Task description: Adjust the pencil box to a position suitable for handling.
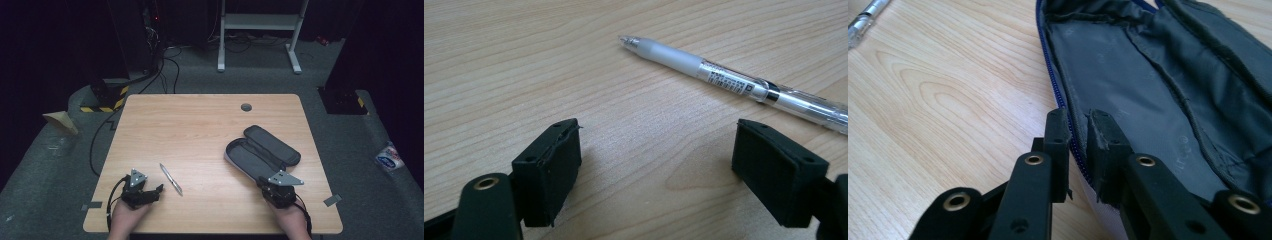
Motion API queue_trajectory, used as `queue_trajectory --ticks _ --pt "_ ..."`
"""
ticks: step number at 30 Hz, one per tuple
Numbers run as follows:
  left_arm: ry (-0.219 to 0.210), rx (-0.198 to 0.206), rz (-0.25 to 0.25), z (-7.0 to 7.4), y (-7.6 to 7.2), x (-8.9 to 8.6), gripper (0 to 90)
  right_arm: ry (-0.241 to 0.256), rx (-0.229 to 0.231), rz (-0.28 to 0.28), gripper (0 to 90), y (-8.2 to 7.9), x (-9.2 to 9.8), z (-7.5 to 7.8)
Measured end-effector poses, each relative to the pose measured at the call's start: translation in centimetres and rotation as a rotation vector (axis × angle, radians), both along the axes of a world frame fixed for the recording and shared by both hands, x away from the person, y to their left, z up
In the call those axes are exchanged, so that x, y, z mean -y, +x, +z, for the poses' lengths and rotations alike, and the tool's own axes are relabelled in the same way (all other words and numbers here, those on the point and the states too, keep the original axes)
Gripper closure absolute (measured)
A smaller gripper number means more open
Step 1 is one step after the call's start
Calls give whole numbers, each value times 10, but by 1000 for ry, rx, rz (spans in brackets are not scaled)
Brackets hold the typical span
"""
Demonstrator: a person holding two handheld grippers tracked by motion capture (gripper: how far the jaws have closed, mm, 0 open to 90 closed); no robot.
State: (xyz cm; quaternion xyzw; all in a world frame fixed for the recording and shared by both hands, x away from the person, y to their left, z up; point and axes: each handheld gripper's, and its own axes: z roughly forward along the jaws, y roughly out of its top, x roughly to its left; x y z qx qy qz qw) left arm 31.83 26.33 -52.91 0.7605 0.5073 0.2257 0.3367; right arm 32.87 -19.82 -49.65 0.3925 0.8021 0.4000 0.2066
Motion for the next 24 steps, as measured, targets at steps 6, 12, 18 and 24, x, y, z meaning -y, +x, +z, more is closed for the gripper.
queue_trajectory --ticks 6,12,18,24 --pt "-3 3 5 0 0 0 200 5 13 -8 737 -4 4 -5" --pt "-4 3 6 0 0 0 202 32 25 -1 655 -7 7 1" --pt "-1 4 13 0 -1 1 207 86 75 -47 582 -10 18 17" --pt "1 3 15 0 -1 1 210 72 110 -215 548 -5 44 19"
